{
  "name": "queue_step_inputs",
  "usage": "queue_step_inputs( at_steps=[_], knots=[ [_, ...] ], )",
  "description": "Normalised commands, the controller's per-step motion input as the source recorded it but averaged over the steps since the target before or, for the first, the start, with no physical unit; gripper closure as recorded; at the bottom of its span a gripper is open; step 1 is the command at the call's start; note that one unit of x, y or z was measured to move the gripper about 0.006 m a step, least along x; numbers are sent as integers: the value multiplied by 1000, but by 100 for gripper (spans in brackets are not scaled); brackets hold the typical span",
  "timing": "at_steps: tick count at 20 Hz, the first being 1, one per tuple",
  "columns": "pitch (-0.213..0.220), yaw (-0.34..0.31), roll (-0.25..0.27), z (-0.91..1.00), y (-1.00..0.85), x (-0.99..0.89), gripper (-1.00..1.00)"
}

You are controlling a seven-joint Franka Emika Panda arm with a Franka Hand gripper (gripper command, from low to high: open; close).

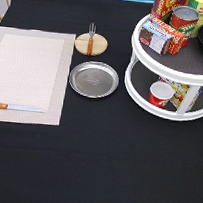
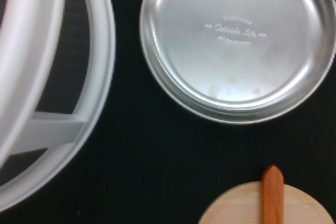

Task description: Arrange plate and fork

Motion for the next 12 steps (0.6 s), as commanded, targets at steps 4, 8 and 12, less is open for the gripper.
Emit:
queue_step_inputs(
  at_steps=[4,8,12],
  knots=[
    [-17,0,23,0,-111,141,-100],
    [-32,0,80,0,-534,486,-100],
    [-8,0,122,0,-739,712,-100]
  ],
)
